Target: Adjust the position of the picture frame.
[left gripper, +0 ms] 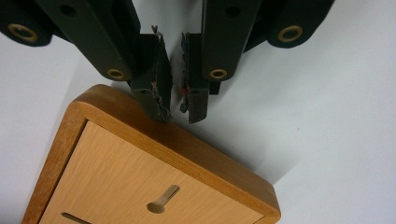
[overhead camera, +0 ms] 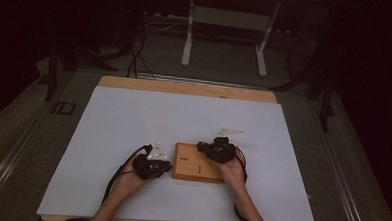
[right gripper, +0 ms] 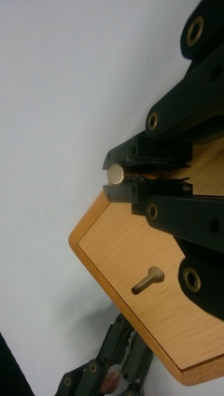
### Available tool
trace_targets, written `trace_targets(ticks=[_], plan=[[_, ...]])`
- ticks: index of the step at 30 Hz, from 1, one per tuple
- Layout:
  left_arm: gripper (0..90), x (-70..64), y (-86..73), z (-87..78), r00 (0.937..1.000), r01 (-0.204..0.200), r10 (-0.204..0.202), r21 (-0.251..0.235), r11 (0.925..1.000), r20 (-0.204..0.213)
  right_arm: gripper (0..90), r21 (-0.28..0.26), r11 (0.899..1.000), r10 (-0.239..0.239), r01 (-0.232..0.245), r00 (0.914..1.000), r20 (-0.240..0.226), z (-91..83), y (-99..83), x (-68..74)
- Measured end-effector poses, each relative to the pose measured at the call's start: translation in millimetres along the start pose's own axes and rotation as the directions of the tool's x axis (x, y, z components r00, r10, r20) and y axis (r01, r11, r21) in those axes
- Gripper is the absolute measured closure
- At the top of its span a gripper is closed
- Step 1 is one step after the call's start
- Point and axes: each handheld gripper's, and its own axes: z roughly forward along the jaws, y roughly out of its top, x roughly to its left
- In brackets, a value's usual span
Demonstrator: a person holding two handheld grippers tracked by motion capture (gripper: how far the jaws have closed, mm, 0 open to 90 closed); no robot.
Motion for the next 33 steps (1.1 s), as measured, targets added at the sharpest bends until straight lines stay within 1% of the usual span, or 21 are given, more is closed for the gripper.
trace_targets(ticks=[4,6,11,23,28,29,30,31,32,33], plan=[[79.9,0.4,-0.6,1.0,1.0000,-0.002,0.002,0.014,0.9999,0.005,83.7,0.011,1.000,-0.008,0.008,1.0000,-0.001,3.6,0.5,1.0],[79.8,0.4,-0.8,1.5,1.0000,-0.007,0.007,0.019,0.9998,0.003,83.6,0.019,1.000,-0.017,0.017,0.9998,0.006,6.1,0.4,2.3],[78.3,1.0,-0.9,1.2,1.0000,-0.003,0.003,0.018,0.9998,0.002,83.8,0.036,0.999,-0.036,0.035,0.9991,0.022,7.7,1.6,4.1],[77.6,1.2,-1.1,1.1,1.0000,-0.004,0.004,0.019,0.9998,0.005,83.3,0.045,0.998,-0.033,0.033,0.9994,0.006,8.4,2.7,2.4],[75.6,1.3,-1.1,1.1,1.0000,-0.003,0.004,0.020,0.9998,-0.004,82.6,0.054,0.997,-0.054,0.053,0.9985,0.009,8.1,3.6,2.8],[75.3,1.4,-1.0,0.9,1.0000,-0.003,0.003,0.020,0.9998,-0.005,81.9,0.056,0.997,-0.053,0.052,0.9986,0.007,7.9,3.9,2.8],[75.0,1.4,-1.1,0.9,1.0000,-0.001,0.001,0.019,0.9998,-0.006,79.7,0.045,0.998,-0.052,0.052,0.9986,0.001,6.9,4.3,2.3],[74.7,1.4,-1.1,0.9,1.0000,-0.001,0.001,0.019,0.9998,-0.006,79.7,0.045,0.998,-0.052,0.052,0.9986,0.001,6.9,4.3,2.3],[74.3,2.1,-1.1,0.8,0.9999,0.000,0.000,0.019,0.9998,-0.010,75.4,0.028,0.998,-0.048,0.048,0.9989,-0.004,2.7,6.1,1.6],[74.1,2.3,-1.2,0.9,0.9999,0.002,-0.002,0.019,0.9998,-0.010,75.1,0.027,0.998,-0.048,0.048,0.9988,-0.004,1.2,6.5,1.7]])
